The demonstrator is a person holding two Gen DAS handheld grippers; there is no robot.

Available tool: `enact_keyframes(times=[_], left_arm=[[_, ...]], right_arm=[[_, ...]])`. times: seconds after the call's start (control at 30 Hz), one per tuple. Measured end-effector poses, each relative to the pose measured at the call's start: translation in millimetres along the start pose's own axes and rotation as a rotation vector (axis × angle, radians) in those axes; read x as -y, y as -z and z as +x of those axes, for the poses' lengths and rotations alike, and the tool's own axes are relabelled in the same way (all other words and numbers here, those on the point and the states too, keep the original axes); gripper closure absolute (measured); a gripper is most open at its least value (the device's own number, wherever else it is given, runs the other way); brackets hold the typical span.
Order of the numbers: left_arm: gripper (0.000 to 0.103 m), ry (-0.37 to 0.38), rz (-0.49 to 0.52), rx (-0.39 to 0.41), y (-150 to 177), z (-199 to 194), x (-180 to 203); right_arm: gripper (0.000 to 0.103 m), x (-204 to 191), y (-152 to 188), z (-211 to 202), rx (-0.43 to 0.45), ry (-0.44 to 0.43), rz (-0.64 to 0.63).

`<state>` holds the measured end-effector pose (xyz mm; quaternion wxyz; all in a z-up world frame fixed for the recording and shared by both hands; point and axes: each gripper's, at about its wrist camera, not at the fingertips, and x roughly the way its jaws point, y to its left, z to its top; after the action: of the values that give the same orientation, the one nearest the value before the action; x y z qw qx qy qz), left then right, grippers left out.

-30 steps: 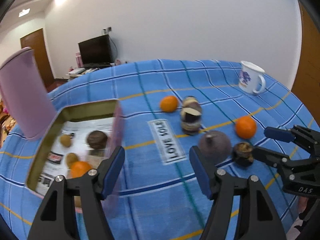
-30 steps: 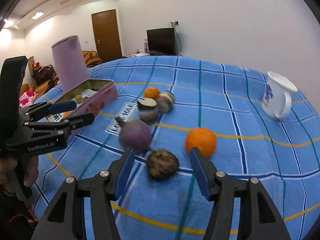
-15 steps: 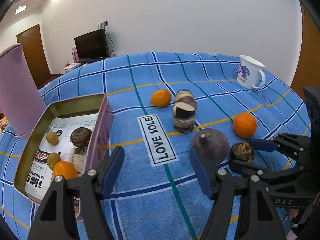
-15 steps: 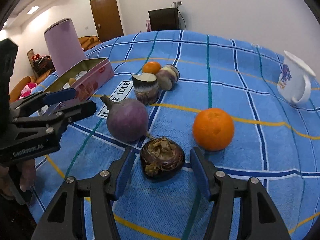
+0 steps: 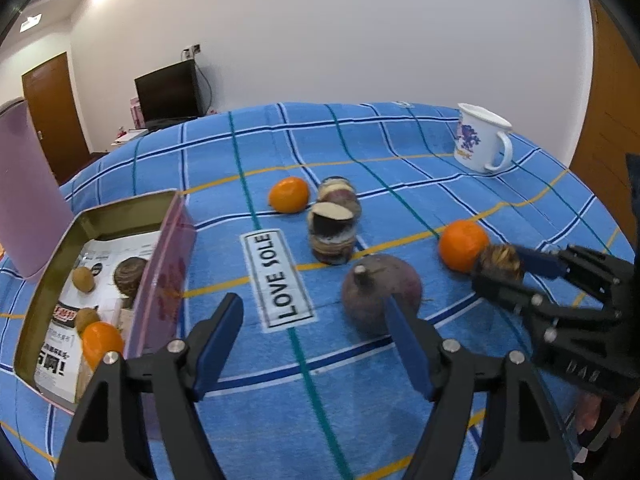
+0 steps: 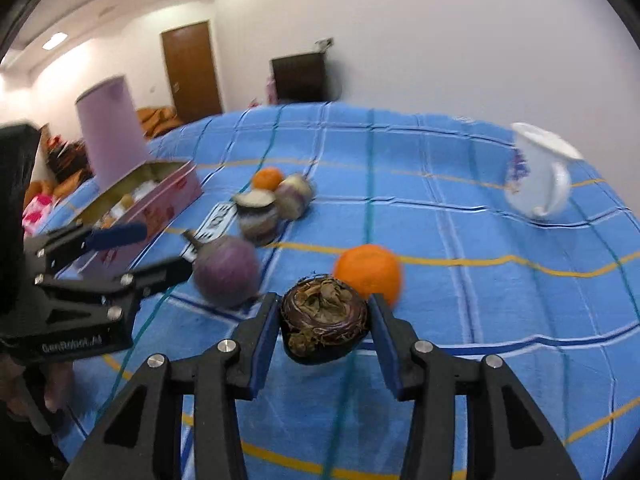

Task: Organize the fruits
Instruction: 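Grasp the dark brown round fruit with the right tool while the left tool grasps the purple turnip, then lift and carry the brown fruit and purple turnip toward the pink tin with both tools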

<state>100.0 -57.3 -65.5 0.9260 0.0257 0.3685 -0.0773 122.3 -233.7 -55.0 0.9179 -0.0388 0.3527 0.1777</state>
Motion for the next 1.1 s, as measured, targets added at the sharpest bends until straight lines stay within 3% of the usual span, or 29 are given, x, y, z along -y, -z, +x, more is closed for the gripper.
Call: enact_keyframes(times=[0.57,0.6,0.63,0.7,1.1], left_arm=[[0.025,0.089,-0.009,-0.054,-9.0,29.0,25.9],[0.027,0.083,-0.005,-0.056,-8.6,31.0,27.4],[0.037,0.077,-0.004,-0.059,-8.2,32.7,27.5],[0.047,0.112,-0.014,-0.08,-8.0,36.7,26.2],[0.048,0.097,-0.017,-0.035,-5.6,26.0,22.2]], right_arm=[[0.056,21.4,-0.8,-0.8,0.01,-0.003,0.09],[0.056,21.8,-0.8,-0.4,0.009,-0.004,0.092],[0.056,21.7,-0.7,-0.3,0.008,-0.005,0.092],[0.056,20.4,-0.7,-0.4,0.008,-0.004,0.087],[0.056,20.0,0.5,-6.3,0.04,-0.018,0.081]])
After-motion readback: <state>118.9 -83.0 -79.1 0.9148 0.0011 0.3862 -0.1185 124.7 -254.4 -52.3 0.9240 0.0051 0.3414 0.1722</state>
